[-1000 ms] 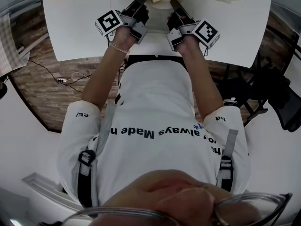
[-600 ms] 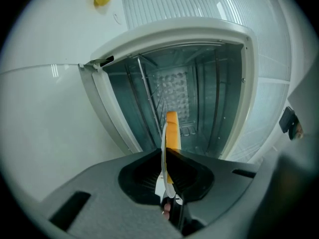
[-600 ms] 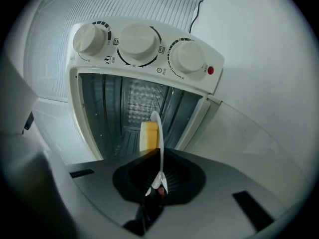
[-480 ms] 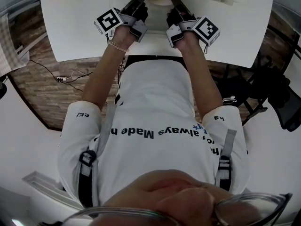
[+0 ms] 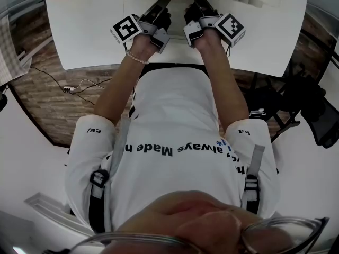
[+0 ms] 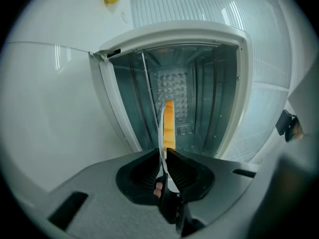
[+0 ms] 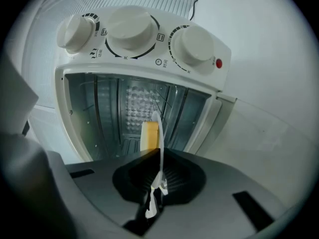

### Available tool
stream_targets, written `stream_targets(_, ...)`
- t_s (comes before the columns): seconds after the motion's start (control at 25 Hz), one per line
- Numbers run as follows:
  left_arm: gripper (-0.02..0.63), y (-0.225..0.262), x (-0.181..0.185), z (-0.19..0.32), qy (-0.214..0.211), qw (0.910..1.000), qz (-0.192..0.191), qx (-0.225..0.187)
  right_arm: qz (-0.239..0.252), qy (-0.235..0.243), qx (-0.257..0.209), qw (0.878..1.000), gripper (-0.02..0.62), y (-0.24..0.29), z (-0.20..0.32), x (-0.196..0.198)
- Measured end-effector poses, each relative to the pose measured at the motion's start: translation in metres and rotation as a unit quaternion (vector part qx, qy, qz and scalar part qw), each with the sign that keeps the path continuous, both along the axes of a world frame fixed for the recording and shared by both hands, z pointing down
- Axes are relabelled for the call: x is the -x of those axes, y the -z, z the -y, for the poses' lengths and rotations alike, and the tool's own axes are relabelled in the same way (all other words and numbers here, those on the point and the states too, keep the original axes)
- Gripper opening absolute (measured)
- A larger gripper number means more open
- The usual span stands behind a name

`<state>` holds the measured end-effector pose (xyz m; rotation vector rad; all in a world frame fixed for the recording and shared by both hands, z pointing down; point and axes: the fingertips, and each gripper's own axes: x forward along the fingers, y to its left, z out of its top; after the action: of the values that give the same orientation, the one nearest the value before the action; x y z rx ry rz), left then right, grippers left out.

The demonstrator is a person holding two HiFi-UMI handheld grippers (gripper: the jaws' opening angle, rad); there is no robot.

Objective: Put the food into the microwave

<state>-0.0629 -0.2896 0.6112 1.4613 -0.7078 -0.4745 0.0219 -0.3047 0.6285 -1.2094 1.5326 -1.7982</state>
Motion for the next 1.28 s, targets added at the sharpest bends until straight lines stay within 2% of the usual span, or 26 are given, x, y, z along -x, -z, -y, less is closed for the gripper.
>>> stream_targets(0.12, 0.02, 0.0, -0.003, -0.001, -0.008, 0.9999, -0.006, -0.004, 0.002, -0.005, 0.0, 1.0, 0.021, 0.0, 0.005, 0.006)
stream_targets(0.24, 0.02, -0.006, 0.002, 0.001, -0.011, 0.9999, 0.012, 0.003, 0.006, -0.01, -0.001, 1.0, 0.021, -0.001, 0.009, 0.014)
stream_targets(0.48, 0.018, -0.002, 0.009, 0.003, 0.005, 0.9998, 0.015, 0.014, 0.019, -0.011, -0.013, 1.0, 0.023, 0.009, 0.008, 0.022)
stream_targets(0.64, 0.018, -0.004, -0.004, 0.013, 0.01, 0.9997, 0.013, 0.016, 0.016, 0.003, -0.014, 1.0, 0.025, 0.009, 0.002, 0.013)
stream_targets(0.8, 0.018, -0.013, -0.017, 0.025, 0.014, 0.9996, 0.013, 0.023, 0.034, 0.016, -0.017, 0.999, 0.025, 0.0, -0.001, 0.009)
stream_targets(0.92, 0.018, -0.018, -0.018, 0.035, 0.016, 0.9995, 0.013, 0.025, 0.05, 0.01, -0.009, 0.999, 0.023, -0.006, 0.003, 0.011)
stream_targets(1.28, 0.018, -0.01, -0.017, 0.035, 0.022, 0.9994, 0.013, 0.022, 0.05, -0.001, -0.017, 0.999, 0.021, 0.005, 0.01, 0.013)
